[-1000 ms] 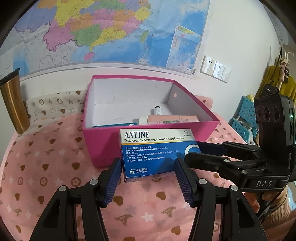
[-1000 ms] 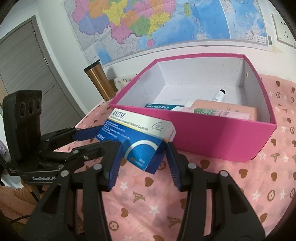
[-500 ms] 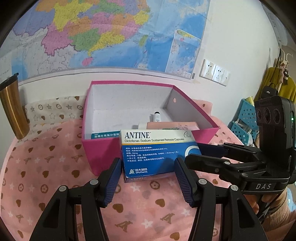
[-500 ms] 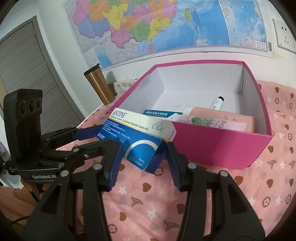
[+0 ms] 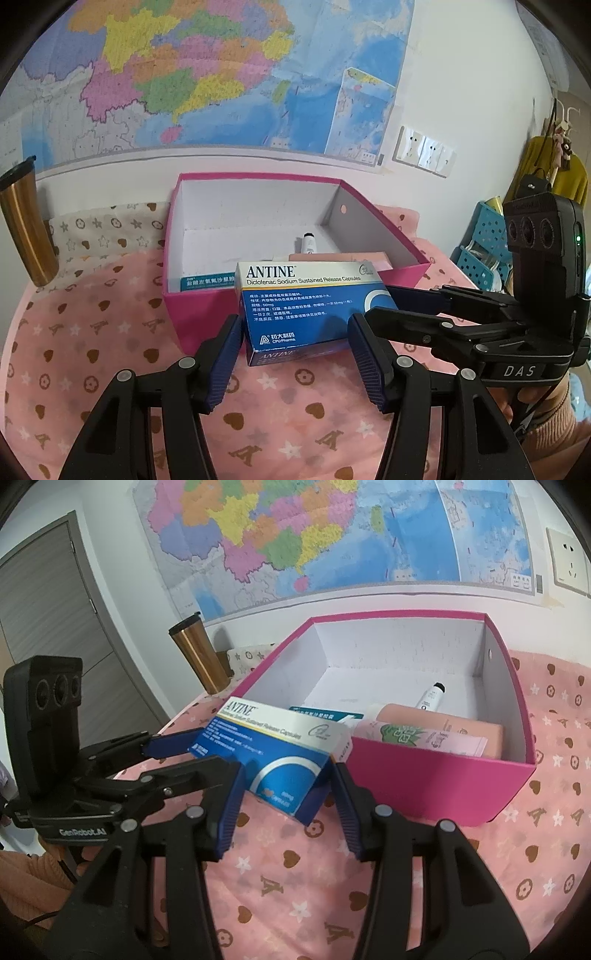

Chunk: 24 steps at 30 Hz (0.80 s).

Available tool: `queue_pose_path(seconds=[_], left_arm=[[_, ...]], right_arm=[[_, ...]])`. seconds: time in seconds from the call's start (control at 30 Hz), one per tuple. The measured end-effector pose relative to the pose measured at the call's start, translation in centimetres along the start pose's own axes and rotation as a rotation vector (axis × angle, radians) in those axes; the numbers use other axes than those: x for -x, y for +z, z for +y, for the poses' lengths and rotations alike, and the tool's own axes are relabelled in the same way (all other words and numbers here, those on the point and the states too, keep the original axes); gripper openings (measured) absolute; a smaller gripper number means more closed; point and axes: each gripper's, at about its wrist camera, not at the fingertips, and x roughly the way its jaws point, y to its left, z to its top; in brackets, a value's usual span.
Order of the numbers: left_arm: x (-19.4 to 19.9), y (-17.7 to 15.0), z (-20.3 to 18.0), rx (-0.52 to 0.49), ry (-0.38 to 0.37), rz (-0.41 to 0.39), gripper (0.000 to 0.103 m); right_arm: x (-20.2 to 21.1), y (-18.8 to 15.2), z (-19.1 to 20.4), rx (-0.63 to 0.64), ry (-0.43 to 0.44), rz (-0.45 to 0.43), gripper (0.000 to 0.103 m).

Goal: Organize rigid objects
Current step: 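Lift the ANTINE box and carry it over the magenta box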

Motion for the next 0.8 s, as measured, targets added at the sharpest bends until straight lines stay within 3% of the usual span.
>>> queue_pose_path(seconds=[0.8], left_arm=[[0.1,1.4,-0.3,-0.01,0.005,-0.041,0.059]], right_arm=[[0.6,1.0,0.0,0.016,-0.015,-0.038,0.051]])
